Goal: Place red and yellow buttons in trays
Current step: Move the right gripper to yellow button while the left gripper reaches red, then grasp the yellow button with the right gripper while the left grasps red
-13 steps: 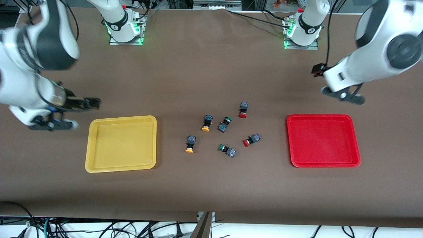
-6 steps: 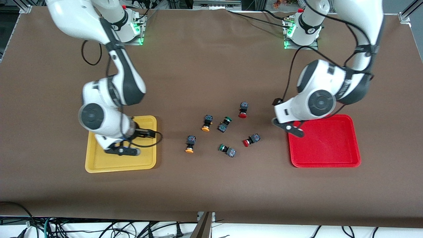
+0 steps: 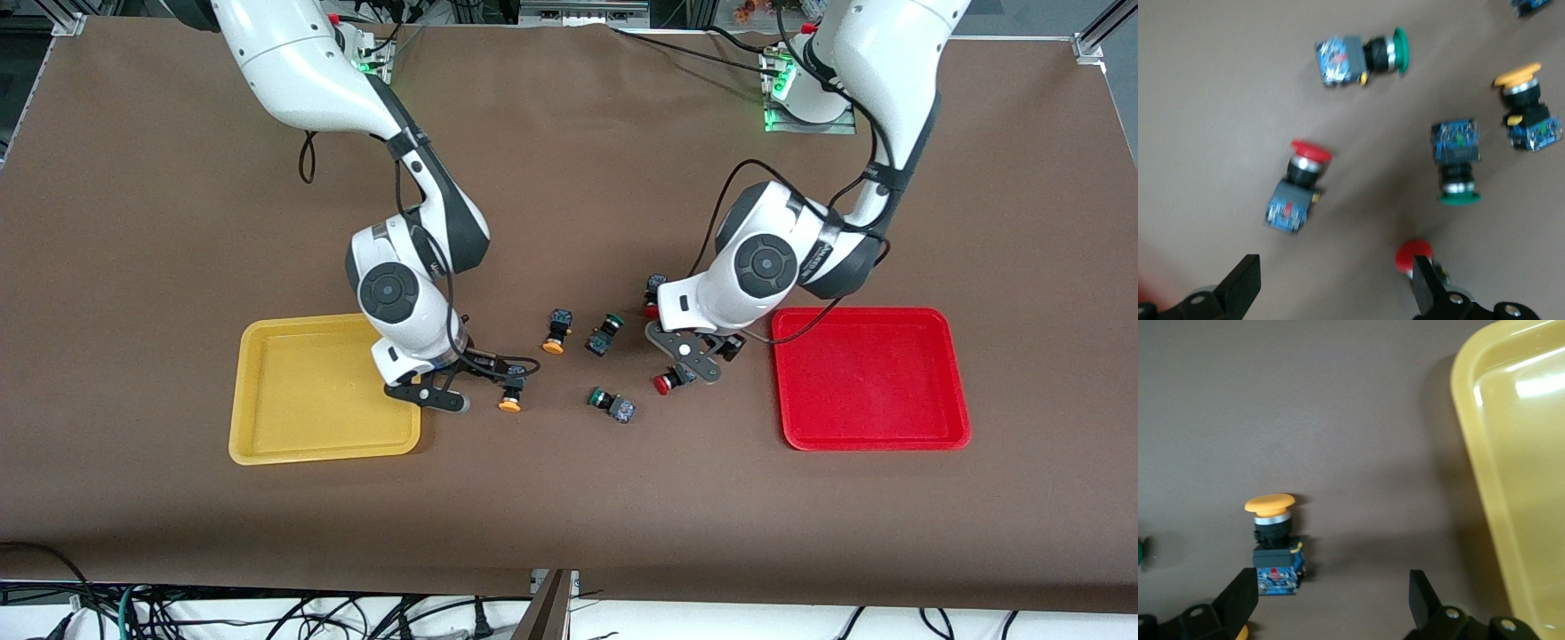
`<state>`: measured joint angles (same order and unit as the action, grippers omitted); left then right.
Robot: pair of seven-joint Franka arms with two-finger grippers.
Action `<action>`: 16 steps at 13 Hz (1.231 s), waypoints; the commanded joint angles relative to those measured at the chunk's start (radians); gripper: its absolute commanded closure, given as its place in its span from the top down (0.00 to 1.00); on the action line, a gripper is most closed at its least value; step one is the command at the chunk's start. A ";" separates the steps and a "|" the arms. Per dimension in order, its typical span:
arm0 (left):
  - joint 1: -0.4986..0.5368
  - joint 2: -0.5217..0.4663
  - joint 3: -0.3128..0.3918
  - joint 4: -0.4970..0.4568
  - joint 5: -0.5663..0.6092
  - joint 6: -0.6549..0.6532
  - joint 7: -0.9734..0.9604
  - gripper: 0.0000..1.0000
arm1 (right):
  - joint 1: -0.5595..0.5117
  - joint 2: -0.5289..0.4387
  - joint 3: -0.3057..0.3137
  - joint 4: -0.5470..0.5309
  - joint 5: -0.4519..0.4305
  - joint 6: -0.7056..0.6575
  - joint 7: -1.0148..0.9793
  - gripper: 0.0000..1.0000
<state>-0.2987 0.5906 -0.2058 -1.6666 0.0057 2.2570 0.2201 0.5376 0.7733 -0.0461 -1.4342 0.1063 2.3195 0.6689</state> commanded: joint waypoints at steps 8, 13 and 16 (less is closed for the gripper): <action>0.041 0.158 0.006 0.014 -0.006 0.196 0.300 1.00 | 0.074 0.127 -0.017 0.075 0.003 0.175 0.072 1.00; 0.049 0.172 0.006 0.016 -0.016 0.196 0.353 0.53 | 0.077 0.149 -0.017 0.080 -0.002 0.190 0.070 0.84; 0.055 0.167 0.006 0.018 -0.016 0.187 0.366 0.23 | 0.077 0.161 -0.017 0.080 -0.014 0.192 0.069 0.70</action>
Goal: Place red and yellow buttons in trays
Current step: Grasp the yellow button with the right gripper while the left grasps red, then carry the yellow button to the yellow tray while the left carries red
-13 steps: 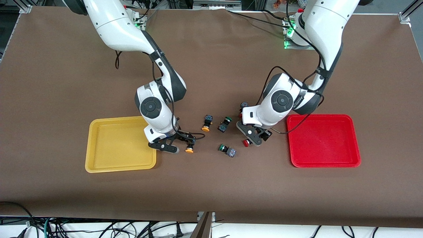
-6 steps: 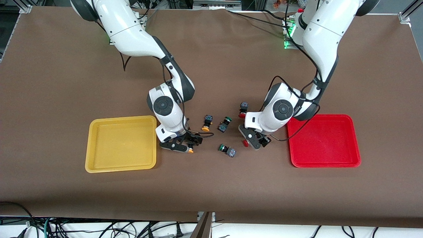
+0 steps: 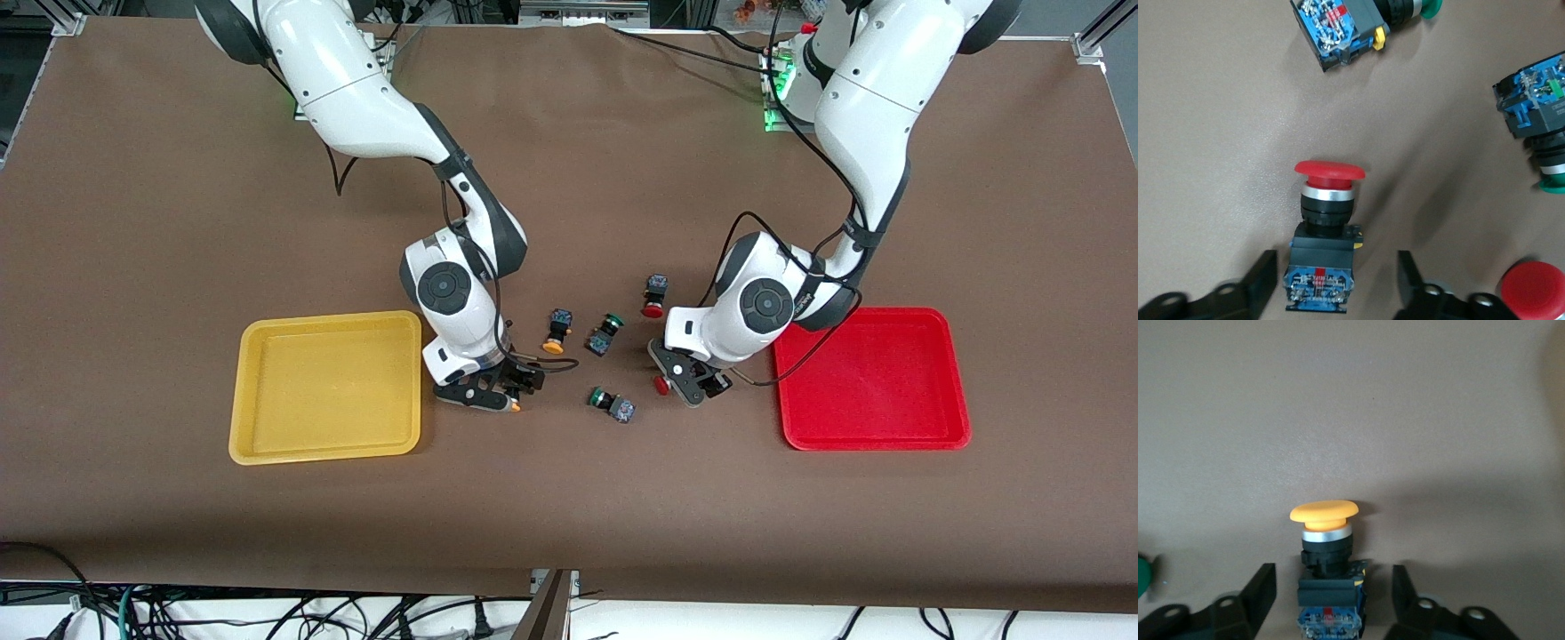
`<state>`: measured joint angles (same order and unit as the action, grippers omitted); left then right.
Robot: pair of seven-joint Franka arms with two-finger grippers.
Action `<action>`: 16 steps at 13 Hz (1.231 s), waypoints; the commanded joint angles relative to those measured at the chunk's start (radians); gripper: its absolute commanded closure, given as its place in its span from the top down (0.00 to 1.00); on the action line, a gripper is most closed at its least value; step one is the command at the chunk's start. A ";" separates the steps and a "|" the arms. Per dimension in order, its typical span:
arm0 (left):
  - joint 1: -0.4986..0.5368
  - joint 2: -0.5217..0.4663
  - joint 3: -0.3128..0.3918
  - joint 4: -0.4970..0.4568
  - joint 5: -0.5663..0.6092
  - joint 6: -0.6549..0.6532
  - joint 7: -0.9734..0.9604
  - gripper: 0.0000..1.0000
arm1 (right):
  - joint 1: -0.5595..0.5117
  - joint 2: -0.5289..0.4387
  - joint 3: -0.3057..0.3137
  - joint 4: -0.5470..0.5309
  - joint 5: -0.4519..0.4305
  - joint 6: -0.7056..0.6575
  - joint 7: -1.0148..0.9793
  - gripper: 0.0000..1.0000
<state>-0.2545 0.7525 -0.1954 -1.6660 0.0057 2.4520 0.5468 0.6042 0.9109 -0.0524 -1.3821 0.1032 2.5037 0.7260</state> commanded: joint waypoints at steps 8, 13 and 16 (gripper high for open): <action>0.109 -0.160 0.028 0.087 0.000 -0.460 0.054 0.17 | -0.094 -0.111 -0.011 0.029 -0.050 -0.221 -0.231 0.05; 0.214 -0.145 0.036 0.154 0.186 -0.636 0.151 0.21 | -0.279 -0.173 -0.023 0.009 -0.050 -0.469 -0.618 0.05; 0.346 -0.058 0.016 0.153 0.160 -0.518 0.377 0.27 | -0.371 -0.196 -0.043 -0.084 -0.050 -0.496 -0.646 0.06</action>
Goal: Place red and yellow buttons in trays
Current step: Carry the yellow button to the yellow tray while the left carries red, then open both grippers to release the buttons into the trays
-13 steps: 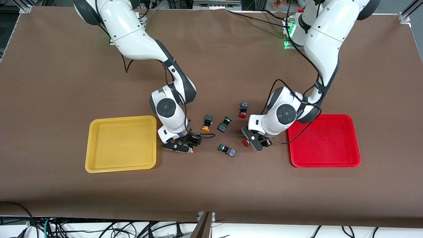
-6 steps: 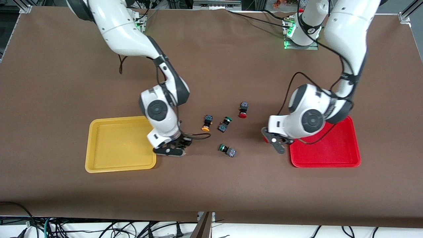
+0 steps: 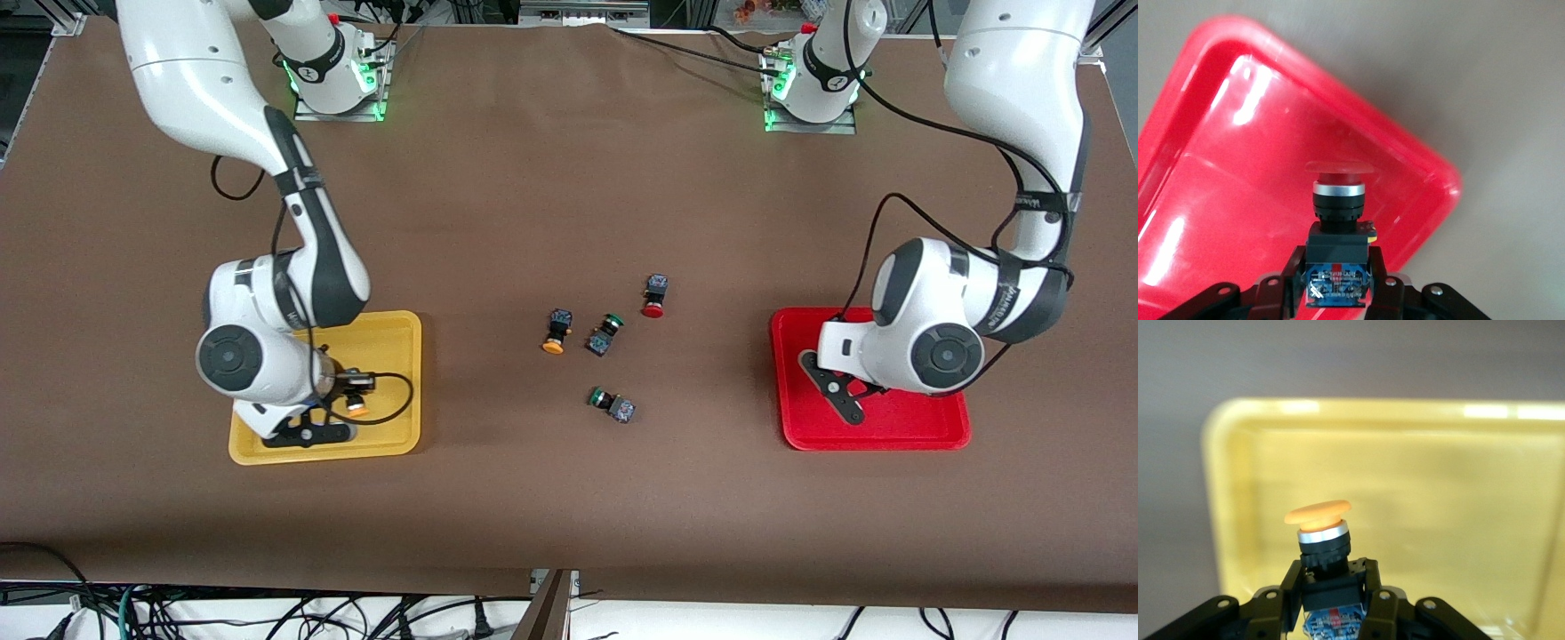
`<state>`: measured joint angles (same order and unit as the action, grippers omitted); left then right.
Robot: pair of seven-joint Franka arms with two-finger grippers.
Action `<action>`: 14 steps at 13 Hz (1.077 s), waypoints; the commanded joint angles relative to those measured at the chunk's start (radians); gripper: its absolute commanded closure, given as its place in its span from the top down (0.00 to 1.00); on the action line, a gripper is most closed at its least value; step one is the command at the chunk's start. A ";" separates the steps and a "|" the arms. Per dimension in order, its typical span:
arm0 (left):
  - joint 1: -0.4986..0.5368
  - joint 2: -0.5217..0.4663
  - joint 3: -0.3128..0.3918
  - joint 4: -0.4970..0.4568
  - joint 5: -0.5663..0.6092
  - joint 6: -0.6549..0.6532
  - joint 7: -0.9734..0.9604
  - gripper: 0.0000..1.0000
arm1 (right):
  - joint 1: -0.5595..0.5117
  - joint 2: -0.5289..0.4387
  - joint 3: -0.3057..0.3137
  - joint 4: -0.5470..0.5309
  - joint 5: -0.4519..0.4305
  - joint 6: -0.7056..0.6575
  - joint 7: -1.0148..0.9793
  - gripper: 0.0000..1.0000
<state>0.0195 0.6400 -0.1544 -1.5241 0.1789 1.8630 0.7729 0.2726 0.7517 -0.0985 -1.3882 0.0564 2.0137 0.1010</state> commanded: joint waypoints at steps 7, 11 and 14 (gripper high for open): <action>0.085 0.032 -0.071 -0.004 -0.192 0.052 0.174 1.00 | -0.168 -0.029 0.000 -0.140 -0.003 0.011 -0.007 0.47; 0.079 -0.029 -0.169 -0.065 -0.259 0.036 -0.175 1.00 | -0.141 -0.052 0.031 -0.101 -0.003 -0.027 -0.008 1.00; 0.044 -0.045 -0.269 -0.091 -0.243 0.048 -0.627 1.00 | -0.026 -0.064 0.060 -0.095 -0.001 -0.035 0.244 1.00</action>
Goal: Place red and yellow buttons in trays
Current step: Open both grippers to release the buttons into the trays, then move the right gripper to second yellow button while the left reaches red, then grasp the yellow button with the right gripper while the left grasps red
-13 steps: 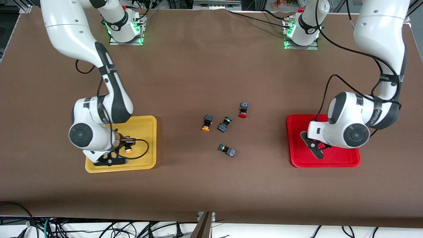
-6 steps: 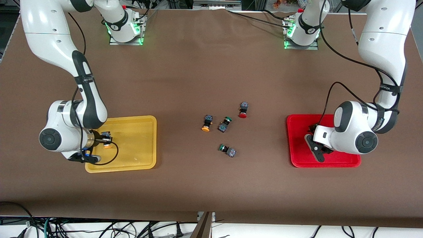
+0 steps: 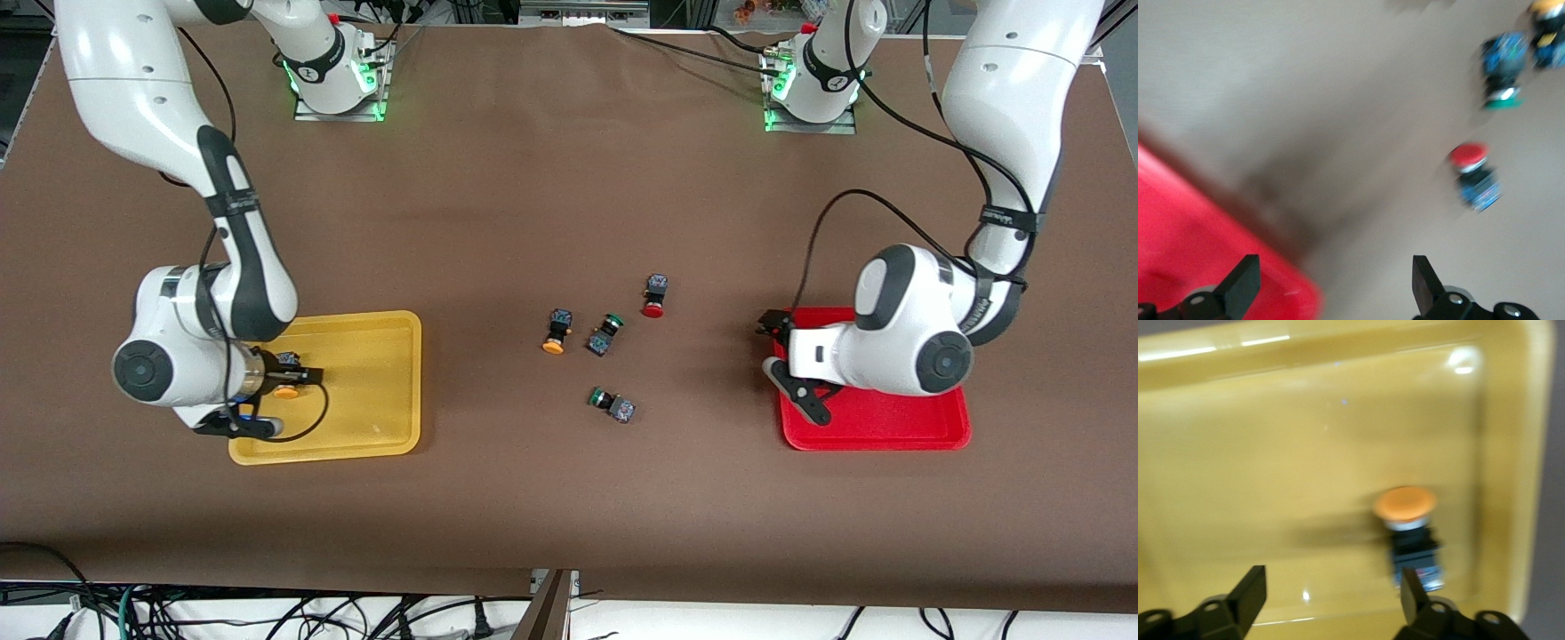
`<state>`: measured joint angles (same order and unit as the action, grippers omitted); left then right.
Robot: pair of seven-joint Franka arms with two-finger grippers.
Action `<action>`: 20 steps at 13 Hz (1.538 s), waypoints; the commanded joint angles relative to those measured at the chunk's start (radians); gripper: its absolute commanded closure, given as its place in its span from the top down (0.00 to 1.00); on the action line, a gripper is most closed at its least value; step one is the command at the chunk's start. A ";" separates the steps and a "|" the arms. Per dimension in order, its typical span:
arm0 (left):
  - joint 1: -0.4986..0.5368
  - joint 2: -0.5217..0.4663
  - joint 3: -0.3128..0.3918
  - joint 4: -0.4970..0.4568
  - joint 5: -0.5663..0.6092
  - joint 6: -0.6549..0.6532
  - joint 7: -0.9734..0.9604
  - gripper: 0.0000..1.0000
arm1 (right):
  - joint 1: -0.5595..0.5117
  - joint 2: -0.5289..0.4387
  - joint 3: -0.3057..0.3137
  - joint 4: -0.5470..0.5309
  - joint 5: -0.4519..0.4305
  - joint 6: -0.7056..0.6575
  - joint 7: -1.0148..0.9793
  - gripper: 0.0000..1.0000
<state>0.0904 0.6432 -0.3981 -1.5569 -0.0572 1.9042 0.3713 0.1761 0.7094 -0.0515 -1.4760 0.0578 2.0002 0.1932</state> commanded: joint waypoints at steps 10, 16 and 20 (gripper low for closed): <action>-0.204 -0.168 -0.097 -0.604 0.063 0.711 -0.632 1.00 | 0.411 0.042 0.088 -0.004 0.106 0.285 0.761 1.00; -0.199 -0.123 -0.091 -0.597 0.111 0.747 -0.631 0.25 | 0.485 0.094 0.088 -0.004 0.105 0.405 0.816 1.00; -0.186 -0.135 -0.085 -0.595 0.114 0.736 -0.626 0.11 | 0.514 0.117 0.088 -0.004 0.102 0.407 0.818 1.00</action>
<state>-0.1089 0.5178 -0.4868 -2.1517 0.0333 2.6382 -0.2435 0.6713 0.8202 0.0410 -1.4797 0.1466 2.3923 1.0021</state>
